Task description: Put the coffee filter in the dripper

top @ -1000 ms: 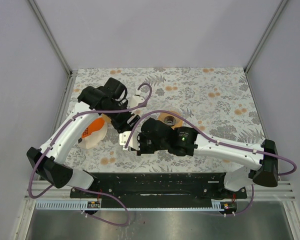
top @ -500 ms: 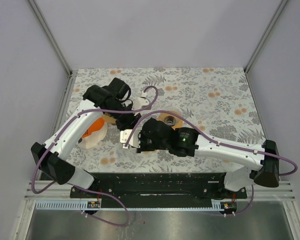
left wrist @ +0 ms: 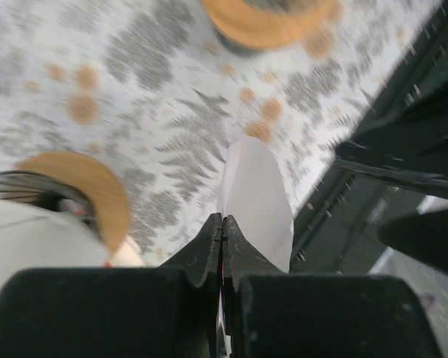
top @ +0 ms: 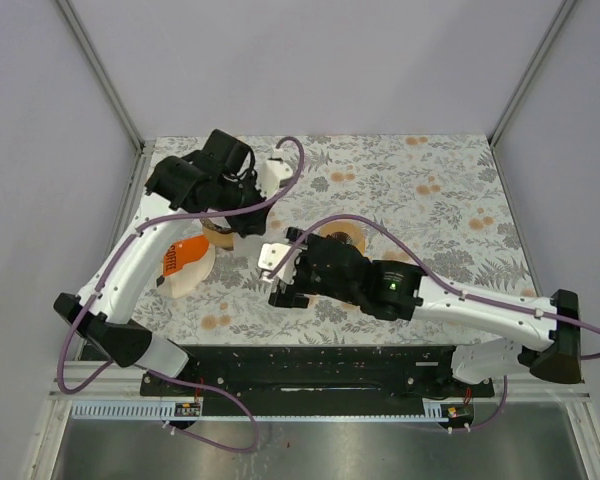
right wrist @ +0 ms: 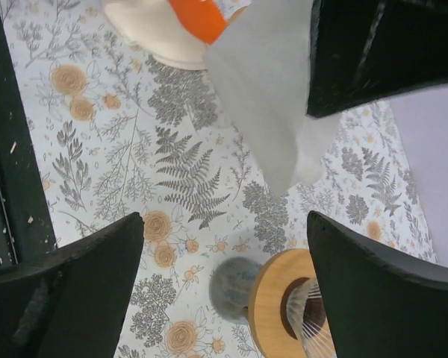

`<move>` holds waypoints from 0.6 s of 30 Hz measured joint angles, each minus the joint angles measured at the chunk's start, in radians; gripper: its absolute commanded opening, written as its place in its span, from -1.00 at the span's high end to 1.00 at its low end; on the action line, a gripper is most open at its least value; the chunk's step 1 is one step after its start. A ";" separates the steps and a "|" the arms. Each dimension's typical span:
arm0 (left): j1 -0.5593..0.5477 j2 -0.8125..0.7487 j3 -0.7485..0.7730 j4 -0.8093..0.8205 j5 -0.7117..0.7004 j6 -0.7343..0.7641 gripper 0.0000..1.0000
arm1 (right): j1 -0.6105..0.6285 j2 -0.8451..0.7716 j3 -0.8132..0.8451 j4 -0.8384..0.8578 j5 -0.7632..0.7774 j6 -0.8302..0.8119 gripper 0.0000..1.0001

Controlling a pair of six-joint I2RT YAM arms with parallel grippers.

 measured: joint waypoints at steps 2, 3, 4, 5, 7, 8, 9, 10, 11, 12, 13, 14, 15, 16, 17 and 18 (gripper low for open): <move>0.000 0.004 0.067 0.038 -0.057 -0.028 1.00 | -0.007 -0.044 -0.014 0.022 0.013 0.037 -0.99; 0.000 0.004 0.095 0.069 -0.084 -0.042 1.00 | -0.016 -0.067 -0.014 0.031 0.017 0.063 -0.99; 0.000 0.001 0.114 0.101 -0.108 -0.055 1.00 | -0.030 -0.088 -0.014 0.043 0.017 0.092 -0.99; 0.000 -0.002 0.122 0.133 -0.126 -0.065 1.00 | -0.056 -0.111 -0.014 0.056 0.014 0.130 -0.99; 0.000 -0.011 0.122 0.206 -0.166 -0.091 1.00 | -0.135 -0.157 -0.014 0.079 -0.004 0.223 -0.99; -0.001 -0.012 0.119 0.248 -0.189 -0.107 1.00 | -0.185 -0.177 -0.014 0.092 -0.010 0.279 -0.99; -0.002 -0.012 0.117 0.274 -0.207 -0.118 1.00 | -0.237 -0.195 -0.014 0.102 -0.015 0.334 -0.99; -0.005 -0.012 0.108 0.317 -0.236 -0.132 1.00 | -0.289 -0.208 -0.014 0.111 -0.021 0.390 -0.99; -0.010 -0.012 0.099 0.347 -0.267 -0.141 1.00 | -0.332 -0.216 -0.008 0.113 -0.024 0.445 -0.99; -0.019 -0.012 0.088 0.382 -0.308 -0.148 1.00 | -0.364 -0.217 0.000 0.114 -0.025 0.490 -0.99; -0.031 -0.011 0.076 0.415 -0.349 -0.152 1.00 | -0.396 -0.214 0.014 0.112 -0.031 0.545 -0.99; -0.046 -0.011 0.062 0.451 -0.392 -0.153 1.00 | -0.426 -0.203 0.035 0.111 -0.042 0.607 -0.99; -0.064 -0.011 0.045 0.490 -0.437 -0.153 1.00 | -0.450 -0.192 0.052 0.111 -0.056 0.662 -0.99; -0.086 -0.011 0.028 0.526 -0.482 -0.151 1.00 | -0.467 -0.181 0.066 0.113 -0.071 0.705 -0.99; -0.105 -0.009 0.019 0.547 -0.516 -0.150 1.00 | -0.491 -0.166 0.081 0.117 -0.092 0.759 -0.99; -0.121 -0.004 0.018 0.560 -0.546 -0.149 1.00 | -0.513 -0.148 0.093 0.125 -0.116 0.811 -0.99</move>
